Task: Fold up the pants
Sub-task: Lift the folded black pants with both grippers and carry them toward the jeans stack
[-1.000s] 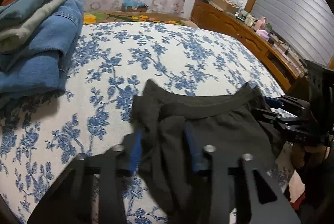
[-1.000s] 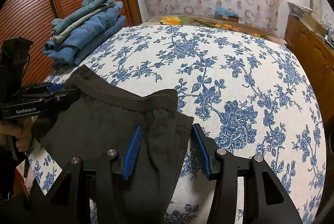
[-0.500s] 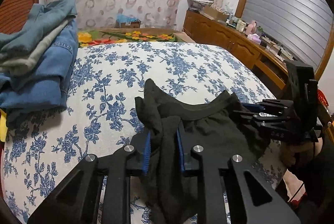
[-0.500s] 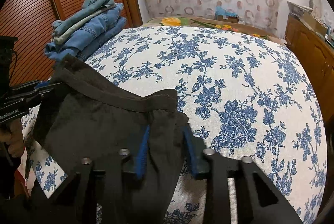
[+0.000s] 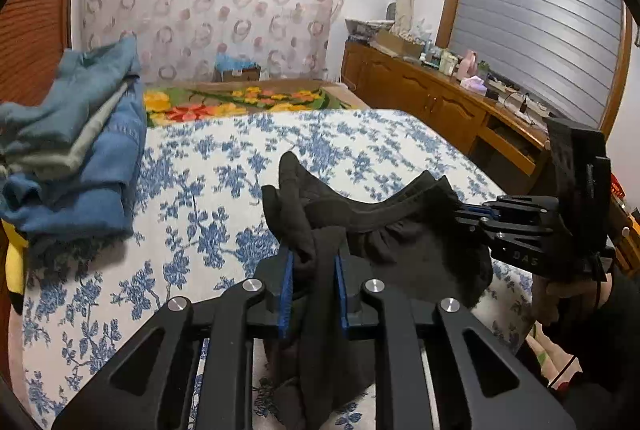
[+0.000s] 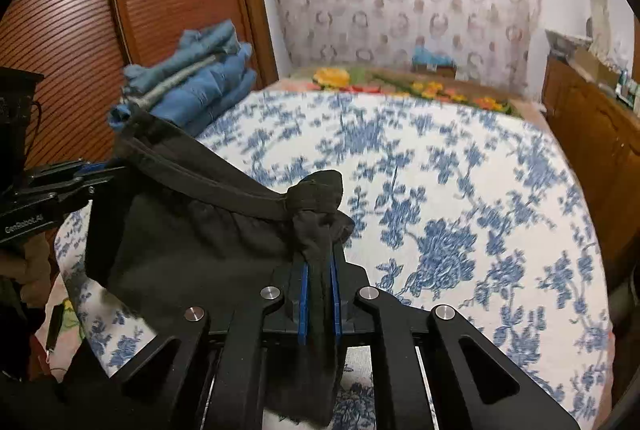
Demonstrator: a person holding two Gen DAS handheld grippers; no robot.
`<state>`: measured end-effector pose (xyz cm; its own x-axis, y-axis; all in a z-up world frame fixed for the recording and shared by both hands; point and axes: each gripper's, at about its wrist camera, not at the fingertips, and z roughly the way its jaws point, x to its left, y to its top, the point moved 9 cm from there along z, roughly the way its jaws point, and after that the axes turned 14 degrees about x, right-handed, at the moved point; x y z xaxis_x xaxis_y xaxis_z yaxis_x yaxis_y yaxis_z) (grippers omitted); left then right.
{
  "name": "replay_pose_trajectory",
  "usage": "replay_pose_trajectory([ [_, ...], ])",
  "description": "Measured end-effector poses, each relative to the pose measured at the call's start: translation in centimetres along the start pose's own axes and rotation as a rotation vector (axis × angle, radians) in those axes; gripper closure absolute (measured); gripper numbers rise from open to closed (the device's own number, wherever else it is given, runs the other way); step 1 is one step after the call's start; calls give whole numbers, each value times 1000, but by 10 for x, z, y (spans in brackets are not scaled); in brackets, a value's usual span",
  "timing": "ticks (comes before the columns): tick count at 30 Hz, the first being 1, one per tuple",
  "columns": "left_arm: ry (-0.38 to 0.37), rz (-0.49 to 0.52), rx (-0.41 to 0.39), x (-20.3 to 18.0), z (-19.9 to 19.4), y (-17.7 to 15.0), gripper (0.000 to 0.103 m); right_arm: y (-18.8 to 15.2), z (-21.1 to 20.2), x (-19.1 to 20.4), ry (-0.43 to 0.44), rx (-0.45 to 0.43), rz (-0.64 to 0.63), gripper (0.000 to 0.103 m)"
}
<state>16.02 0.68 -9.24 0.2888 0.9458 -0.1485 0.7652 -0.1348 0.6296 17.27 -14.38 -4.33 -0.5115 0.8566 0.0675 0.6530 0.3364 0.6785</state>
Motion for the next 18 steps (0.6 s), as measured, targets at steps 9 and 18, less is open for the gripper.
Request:
replay_pose_trajectory([
  [9, -8, 16, -102, -13, -35, 15, 86, -3, -48, 7, -12, -101, -19, 94],
  [18, -5, 41, -158, -22, -61, 27, 86, 0, -86, 16, -13, -174, -44, 94],
])
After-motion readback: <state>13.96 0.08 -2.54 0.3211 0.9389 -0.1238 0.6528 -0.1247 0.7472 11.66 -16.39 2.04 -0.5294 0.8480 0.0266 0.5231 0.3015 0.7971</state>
